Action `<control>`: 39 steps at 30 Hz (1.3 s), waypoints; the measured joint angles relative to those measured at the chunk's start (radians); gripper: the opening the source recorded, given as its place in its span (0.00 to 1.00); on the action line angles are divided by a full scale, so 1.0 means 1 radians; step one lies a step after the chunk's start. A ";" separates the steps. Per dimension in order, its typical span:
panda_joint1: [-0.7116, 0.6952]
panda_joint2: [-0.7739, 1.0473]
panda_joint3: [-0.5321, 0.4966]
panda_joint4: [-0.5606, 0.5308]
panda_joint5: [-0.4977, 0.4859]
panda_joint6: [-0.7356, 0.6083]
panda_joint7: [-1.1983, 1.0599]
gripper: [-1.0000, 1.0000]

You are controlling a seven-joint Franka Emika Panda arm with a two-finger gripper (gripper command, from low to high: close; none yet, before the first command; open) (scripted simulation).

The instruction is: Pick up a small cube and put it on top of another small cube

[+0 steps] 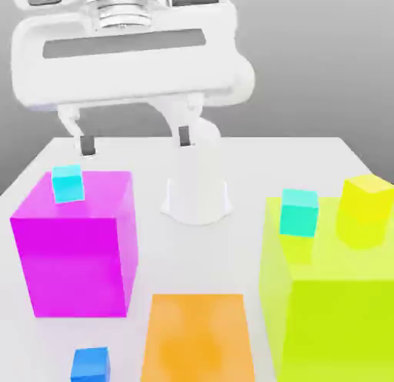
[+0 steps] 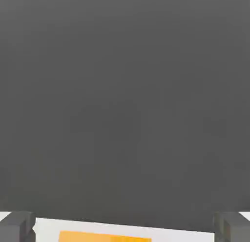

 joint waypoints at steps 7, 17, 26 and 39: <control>-0.040 0.251 -0.023 -0.006 0.055 0.077 -0.133 0.50; -0.117 0.593 -0.008 0.003 0.066 0.239 -0.247 0.50; -0.146 0.663 0.026 0.019 0.096 0.290 -0.270 0.00; -0.131 0.238 -0.102 -0.089 0.018 -0.043 -0.002 0.00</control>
